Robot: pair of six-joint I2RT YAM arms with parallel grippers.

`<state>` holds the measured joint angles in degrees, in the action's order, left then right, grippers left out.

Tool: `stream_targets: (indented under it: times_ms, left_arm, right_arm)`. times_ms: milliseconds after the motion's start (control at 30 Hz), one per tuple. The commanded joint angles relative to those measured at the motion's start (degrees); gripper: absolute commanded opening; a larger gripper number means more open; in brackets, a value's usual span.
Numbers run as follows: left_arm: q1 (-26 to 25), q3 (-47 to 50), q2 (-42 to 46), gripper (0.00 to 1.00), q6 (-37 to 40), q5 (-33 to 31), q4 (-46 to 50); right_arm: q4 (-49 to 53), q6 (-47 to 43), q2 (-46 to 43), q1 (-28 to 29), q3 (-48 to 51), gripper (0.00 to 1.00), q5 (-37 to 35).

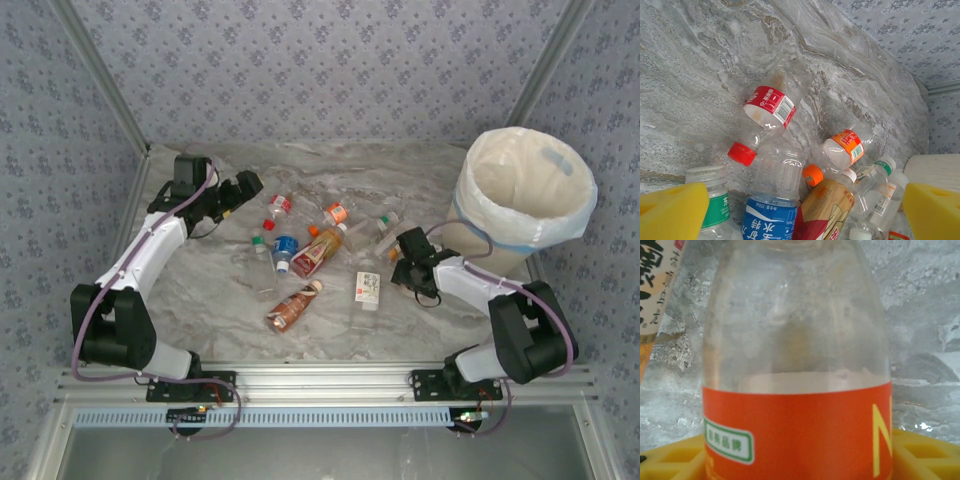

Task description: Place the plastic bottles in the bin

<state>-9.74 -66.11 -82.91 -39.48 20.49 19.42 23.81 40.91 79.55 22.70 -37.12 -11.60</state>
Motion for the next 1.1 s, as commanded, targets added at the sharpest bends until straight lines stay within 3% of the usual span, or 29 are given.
stream_targets:
  times_ms: [0, 233, 567, 1067]
  left_arm:
    - [0.1, 1.0, 2.0, 0.99, 1.1, -0.9, 1.0]
    - [0.1, 2.4, 4.3, 0.99, 0.4, -3.2, 0.7]
    - [0.1, 5.0, 6.5, 0.99, -1.0, -5.6, -0.2]
    - [0.5, 6.7, 9.2, 0.99, -2.7, -5.6, -1.0]
  right_arm:
    - [3.3, -2.5, -3.5, 2.0, -1.3, 0.64, -4.2]
    - [8.1, -2.6, -11.1, 7.8, -3.3, 0.6, -10.2]
    - [1.6, -14.5, -21.7, 12.3, -9.9, 0.56, -9.1]
    - [-1.6, -29.8, -14.4, 10.0, -34.3, 0.57, -5.3]
